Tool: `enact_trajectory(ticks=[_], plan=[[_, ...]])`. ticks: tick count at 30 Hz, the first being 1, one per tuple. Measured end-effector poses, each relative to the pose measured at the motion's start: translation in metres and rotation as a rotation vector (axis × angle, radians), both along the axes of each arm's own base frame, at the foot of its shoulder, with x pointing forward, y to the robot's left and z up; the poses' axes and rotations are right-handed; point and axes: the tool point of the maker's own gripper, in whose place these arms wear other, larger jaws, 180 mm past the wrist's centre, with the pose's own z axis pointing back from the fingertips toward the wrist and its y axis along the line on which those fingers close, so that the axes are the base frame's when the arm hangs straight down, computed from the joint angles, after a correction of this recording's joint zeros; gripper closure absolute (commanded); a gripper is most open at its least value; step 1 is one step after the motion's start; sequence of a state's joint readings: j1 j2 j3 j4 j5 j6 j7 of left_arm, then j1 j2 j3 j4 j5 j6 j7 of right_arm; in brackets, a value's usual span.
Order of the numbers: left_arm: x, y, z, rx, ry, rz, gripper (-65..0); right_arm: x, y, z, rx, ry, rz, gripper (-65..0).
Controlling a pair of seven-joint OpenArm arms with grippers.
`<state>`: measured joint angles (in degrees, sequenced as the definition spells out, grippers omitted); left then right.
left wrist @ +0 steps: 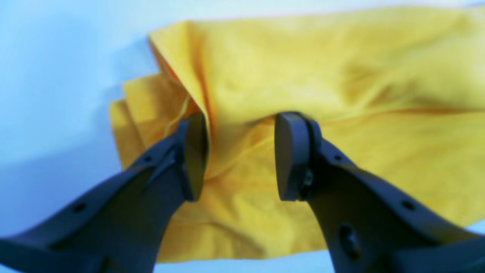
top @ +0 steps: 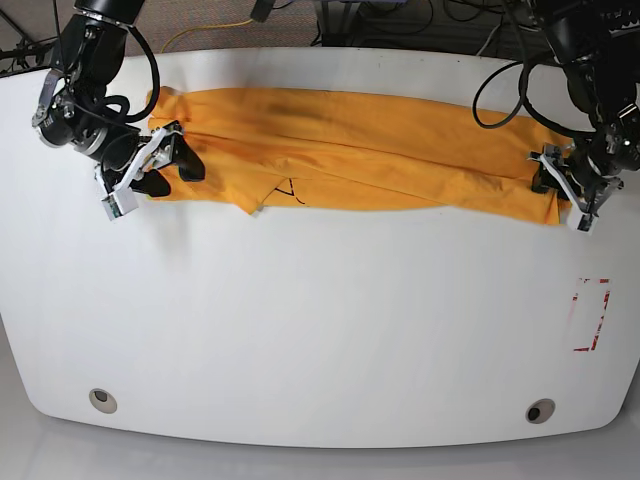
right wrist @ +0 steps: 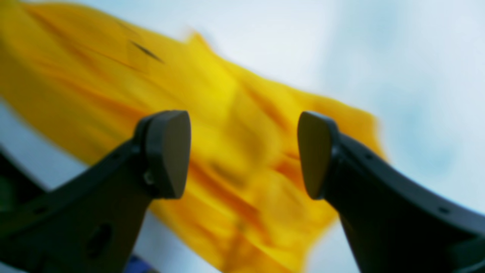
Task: Fold the T-shirt properly
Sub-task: 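Pull the folded shirt ends apart with both grippers to smooth it, then hold the folded shirt ends with both grippers, lifting slightly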
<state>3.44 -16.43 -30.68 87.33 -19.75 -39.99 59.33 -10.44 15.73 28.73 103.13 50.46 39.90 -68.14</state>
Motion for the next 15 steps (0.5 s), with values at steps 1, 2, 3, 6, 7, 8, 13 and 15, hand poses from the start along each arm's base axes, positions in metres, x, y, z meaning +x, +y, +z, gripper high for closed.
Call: enact_trajectory(ticks=[1, 2, 3, 6, 7, 8, 13, 15], plan=[[0.002, 0.004, 0.004, -0.010, -0.006, 0.017, -26.8, -0.001, 0.004, 0.002, 0.027, -0.006, 0.005, -42.3], [0.003, 0.007, 0.008, -0.018, -0.011, 0.030, -26.8, -0.003, 0.006, 0.003, 0.044, -0.005, 0.009, -42.3], [0.004, 0.011, 0.012, -0.028, -0.020, 0.044, -26.8, -0.004, 0.009, 0.004, 0.066, -0.008, 0.012, -42.3], [0.007, 0.019, 0.024, -0.080, -0.057, 0.094, -27.2, -0.010, 0.018, 0.002, 0.115, 0.001, 0.013, -42.3], [0.006, 0.025, 0.026, -0.077, -0.061, 0.117, -29.2, -0.013, 0.019, -0.001, 0.118, 0.012, 0.011, -42.3], [0.001, 0.031, 0.025, -0.082, -0.052, 0.141, -30.8, -0.014, 0.021, -0.005, 0.136, 0.023, 0.005, -42.3], [-0.008, 0.053, 0.021, -0.086, -0.029, 0.220, -41.7, -0.023, 0.034, -0.035, 0.182, 0.132, 0.028, -42.3], [-0.008, 0.054, 0.017, -0.119, -0.038, 0.242, -43.5, -0.028, 0.037, -0.048, 0.208, 0.173, 0.020, -42.3]])
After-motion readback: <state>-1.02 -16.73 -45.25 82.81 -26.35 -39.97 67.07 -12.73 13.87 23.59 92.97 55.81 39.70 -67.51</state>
